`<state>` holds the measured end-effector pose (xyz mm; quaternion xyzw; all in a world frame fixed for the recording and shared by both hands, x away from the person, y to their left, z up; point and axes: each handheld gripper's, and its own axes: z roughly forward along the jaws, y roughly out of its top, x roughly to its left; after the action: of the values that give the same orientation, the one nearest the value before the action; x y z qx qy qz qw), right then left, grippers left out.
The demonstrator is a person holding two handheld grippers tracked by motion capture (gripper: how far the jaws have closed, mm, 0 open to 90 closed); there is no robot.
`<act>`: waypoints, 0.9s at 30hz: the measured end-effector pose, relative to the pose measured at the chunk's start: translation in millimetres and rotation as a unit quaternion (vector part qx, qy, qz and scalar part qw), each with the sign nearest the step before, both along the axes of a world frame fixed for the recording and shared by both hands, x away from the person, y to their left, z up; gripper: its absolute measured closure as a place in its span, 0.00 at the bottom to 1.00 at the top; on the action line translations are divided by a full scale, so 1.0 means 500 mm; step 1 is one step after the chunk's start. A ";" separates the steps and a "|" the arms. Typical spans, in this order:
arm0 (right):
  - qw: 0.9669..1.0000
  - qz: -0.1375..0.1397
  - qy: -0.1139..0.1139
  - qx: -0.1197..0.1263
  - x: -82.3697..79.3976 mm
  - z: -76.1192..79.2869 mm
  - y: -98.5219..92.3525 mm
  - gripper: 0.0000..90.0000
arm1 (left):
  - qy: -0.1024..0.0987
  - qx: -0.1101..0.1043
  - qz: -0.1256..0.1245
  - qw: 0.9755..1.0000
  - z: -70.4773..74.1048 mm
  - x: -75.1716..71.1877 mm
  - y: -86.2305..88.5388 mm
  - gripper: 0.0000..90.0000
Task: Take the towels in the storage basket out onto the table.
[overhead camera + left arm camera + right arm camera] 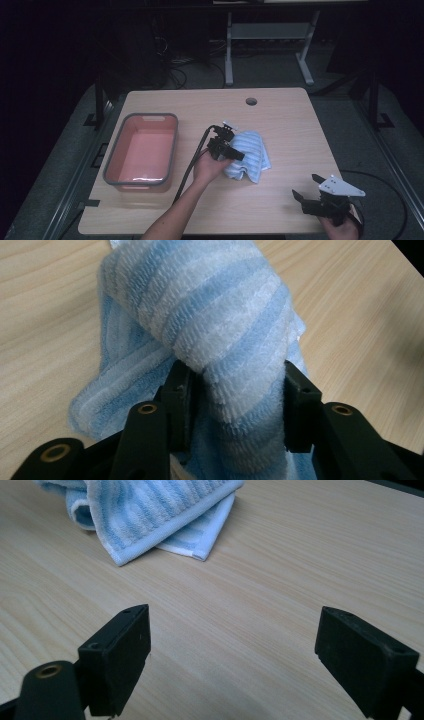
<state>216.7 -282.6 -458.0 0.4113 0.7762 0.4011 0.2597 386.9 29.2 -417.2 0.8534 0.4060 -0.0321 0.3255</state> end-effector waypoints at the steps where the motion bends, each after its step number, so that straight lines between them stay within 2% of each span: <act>1: 1.000 0.000 0.000 0.000 0.000 0.000 0.000 0.16 | 0.000 0.000 0.001 1.000 0.001 0.000 0.000 0.59; 13: 1.000 0.000 -0.002 0.000 -0.001 0.000 0.003 0.16 | -0.009 -0.013 0.007 1.000 0.012 -0.011 0.013 0.50; 21: 1.000 0.001 0.000 -0.004 0.000 0.000 0.003 0.16 | -0.018 -0.013 0.003 1.000 0.021 -0.015 0.026 0.46; 27: 1.000 -0.002 0.001 -0.001 0.001 0.000 0.004 0.16 | -0.024 -0.021 0.005 0.999 0.027 -0.023 0.034 0.44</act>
<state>217.0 -280.6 -458.2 0.4132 0.7758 0.3997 0.2603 375.5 46.2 -403.9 0.8451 0.4013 -0.0183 0.3528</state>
